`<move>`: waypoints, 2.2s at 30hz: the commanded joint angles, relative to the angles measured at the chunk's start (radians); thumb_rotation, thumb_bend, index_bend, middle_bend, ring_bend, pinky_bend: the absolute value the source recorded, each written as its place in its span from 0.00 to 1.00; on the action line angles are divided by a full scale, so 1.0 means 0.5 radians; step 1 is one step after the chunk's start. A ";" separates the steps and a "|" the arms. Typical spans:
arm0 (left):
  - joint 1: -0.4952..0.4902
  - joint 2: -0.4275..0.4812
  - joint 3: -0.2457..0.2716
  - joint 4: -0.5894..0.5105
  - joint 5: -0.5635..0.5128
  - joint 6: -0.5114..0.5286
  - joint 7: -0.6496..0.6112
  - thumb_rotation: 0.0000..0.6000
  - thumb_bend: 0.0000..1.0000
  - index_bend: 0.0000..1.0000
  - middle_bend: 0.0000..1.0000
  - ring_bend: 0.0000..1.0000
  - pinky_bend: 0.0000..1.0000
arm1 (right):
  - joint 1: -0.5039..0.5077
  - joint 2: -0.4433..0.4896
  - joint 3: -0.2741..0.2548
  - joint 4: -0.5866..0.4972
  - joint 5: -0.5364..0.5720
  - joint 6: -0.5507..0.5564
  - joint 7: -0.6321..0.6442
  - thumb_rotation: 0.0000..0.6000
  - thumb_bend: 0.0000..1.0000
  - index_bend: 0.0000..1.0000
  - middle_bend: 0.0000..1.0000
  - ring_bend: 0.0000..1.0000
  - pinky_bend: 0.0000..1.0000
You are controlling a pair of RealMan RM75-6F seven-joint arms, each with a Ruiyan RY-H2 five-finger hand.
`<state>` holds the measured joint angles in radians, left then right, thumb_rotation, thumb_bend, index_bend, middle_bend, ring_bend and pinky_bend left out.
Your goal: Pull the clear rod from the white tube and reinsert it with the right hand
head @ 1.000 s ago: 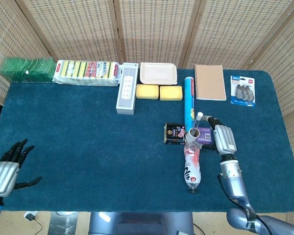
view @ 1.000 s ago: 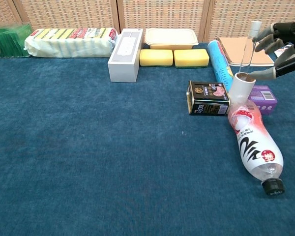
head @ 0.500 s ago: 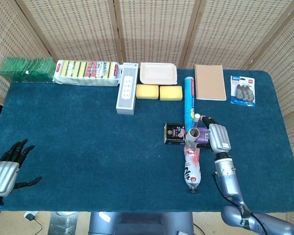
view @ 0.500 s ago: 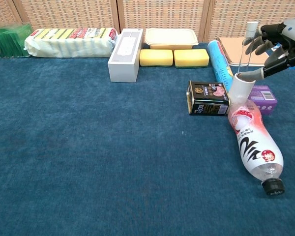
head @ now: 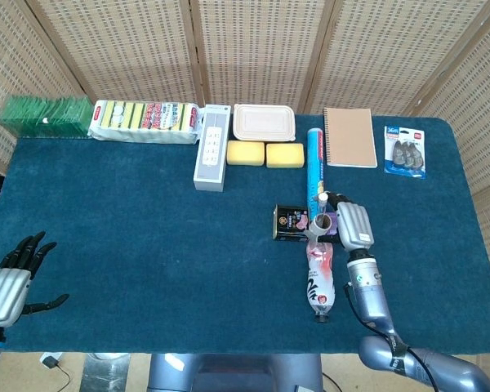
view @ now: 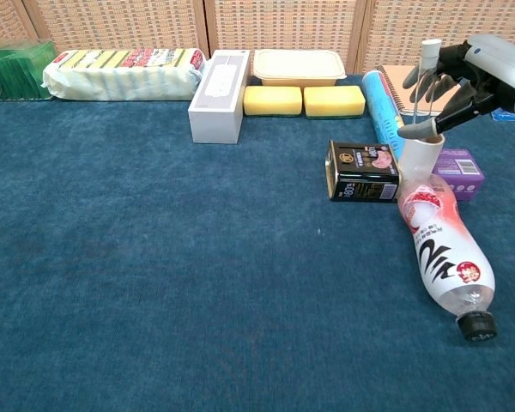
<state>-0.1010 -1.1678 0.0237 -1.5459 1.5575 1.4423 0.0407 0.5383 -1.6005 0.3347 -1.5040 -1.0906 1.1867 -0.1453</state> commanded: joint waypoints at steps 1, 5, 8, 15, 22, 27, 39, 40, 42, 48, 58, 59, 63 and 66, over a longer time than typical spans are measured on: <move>-0.001 0.001 -0.001 0.001 -0.002 -0.003 -0.002 0.69 0.11 0.11 0.04 0.02 0.19 | 0.012 0.001 0.001 -0.003 0.010 -0.005 -0.024 0.87 0.17 0.36 0.40 0.36 0.40; -0.003 0.000 -0.001 0.002 -0.006 -0.008 -0.001 0.70 0.11 0.11 0.04 0.02 0.19 | 0.031 0.000 0.001 0.004 0.021 -0.004 -0.081 0.87 0.18 0.39 0.41 0.38 0.40; -0.004 -0.001 -0.001 0.001 -0.007 -0.011 0.003 0.70 0.11 0.11 0.04 0.02 0.19 | 0.044 -0.001 0.003 0.010 0.031 -0.008 -0.107 0.87 0.19 0.39 0.42 0.39 0.41; -0.004 -0.005 -0.003 -0.001 -0.014 -0.012 0.014 0.70 0.11 0.11 0.04 0.02 0.19 | 0.081 -0.007 0.005 0.042 0.033 -0.012 -0.176 0.90 0.20 0.40 0.43 0.41 0.44; -0.006 -0.005 -0.008 -0.003 -0.026 -0.021 0.019 0.69 0.11 0.11 0.04 0.02 0.19 | 0.149 -0.014 0.025 0.096 0.031 -0.003 -0.311 1.00 0.23 0.42 0.46 0.46 0.51; -0.008 -0.003 -0.013 -0.003 -0.037 -0.026 0.017 0.70 0.11 0.11 0.04 0.02 0.19 | 0.178 -0.008 0.031 0.113 0.038 0.000 -0.378 1.00 0.24 0.43 0.48 0.49 0.56; -0.009 0.003 -0.014 -0.005 -0.045 -0.031 0.008 0.69 0.11 0.11 0.04 0.02 0.19 | 0.185 0.059 0.015 0.058 0.103 -0.027 -0.454 1.00 0.25 0.47 0.53 0.56 0.64; -0.009 0.004 -0.013 -0.005 -0.044 -0.030 0.007 0.69 0.11 0.11 0.04 0.02 0.19 | 0.184 0.068 0.012 0.051 0.111 -0.029 -0.462 1.00 0.25 0.48 0.54 0.57 0.65; -0.008 0.004 -0.012 -0.005 -0.043 -0.029 0.006 0.69 0.11 0.11 0.04 0.02 0.19 | 0.184 0.084 0.012 0.038 0.133 -0.041 -0.474 1.00 0.25 0.49 0.55 0.59 0.66; -0.008 0.001 -0.008 -0.005 -0.036 -0.029 0.014 0.70 0.11 0.11 0.04 0.02 0.19 | 0.180 0.117 0.021 0.012 0.240 -0.100 -0.462 1.00 0.25 0.51 0.57 0.61 0.68; -0.007 -0.001 -0.008 -0.008 -0.037 -0.028 0.022 0.70 0.11 0.11 0.04 0.02 0.19 | 0.196 0.138 0.081 -0.018 0.477 -0.249 -0.340 1.00 0.25 0.51 0.59 0.63 0.69; -0.008 -0.002 -0.007 -0.007 -0.036 -0.030 0.023 0.70 0.11 0.11 0.04 0.02 0.19 | 0.197 0.141 0.090 -0.024 0.501 -0.262 -0.321 1.00 0.25 0.51 0.59 0.63 0.69; -0.010 -0.001 -0.007 -0.007 -0.036 -0.034 0.021 0.70 0.11 0.11 0.04 0.02 0.19 | 0.203 0.156 0.106 -0.048 0.555 -0.298 -0.278 1.00 0.25 0.52 0.60 0.64 0.70; -0.010 0.001 -0.008 -0.006 -0.038 -0.033 0.016 0.74 0.11 0.11 0.04 0.02 0.19 | 0.210 0.165 0.103 -0.061 0.556 -0.291 -0.276 1.00 0.25 0.54 0.62 0.65 0.71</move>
<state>-0.1059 -1.1671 0.0197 -1.5492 1.5388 1.4258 0.0486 0.6422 -1.5189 0.3865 -1.5326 -0.8122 1.0396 -0.2840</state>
